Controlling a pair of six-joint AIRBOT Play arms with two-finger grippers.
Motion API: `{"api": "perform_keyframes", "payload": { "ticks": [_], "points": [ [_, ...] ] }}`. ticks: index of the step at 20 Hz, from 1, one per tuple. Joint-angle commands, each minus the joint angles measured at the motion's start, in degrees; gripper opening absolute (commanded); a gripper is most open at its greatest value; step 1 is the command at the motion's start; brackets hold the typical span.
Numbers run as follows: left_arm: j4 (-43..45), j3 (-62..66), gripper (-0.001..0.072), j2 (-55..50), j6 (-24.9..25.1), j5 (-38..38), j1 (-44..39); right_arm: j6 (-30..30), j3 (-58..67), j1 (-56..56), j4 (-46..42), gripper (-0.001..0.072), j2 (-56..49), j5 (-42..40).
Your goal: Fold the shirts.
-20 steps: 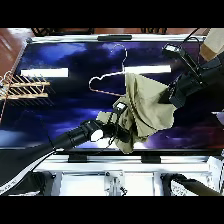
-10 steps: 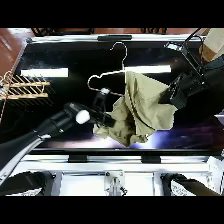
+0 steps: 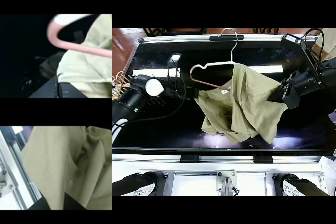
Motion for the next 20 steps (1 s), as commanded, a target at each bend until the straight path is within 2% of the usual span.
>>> {"api": "perform_keyframes", "payload": {
  "ticks": [1,6,8,16,20],
  "points": [
    [0.6,3.1,0.0042,0.3,2.5,-0.4,3.4,0.2,0.0,0.0,2.2,0.005,0.2,0.7],
    [0.4,4.0,0.0042,0.1,2.5,-0.6,6.6,-0.1,0.0,0.0,6.9,0.0049,0.2,2.8],
    [0.7,4.0,0.0043,-0.4,4.3,-0.5,6.6,0.1,0.0,0.0,7.9,0.0047,0.2,3.1],
    [1.9,4.4,0.0042,-1.7,5.2,0.3,8.9,3.6,0.0,0.0,-1.9,0.0046,0.1,3.1],
    [-5.3,7.9,0.0042,-0.2,8.5,0.0,8.7,3.6,0.0,0.0,-2.0,0.0046,0.1,3.1]
  ]
}}
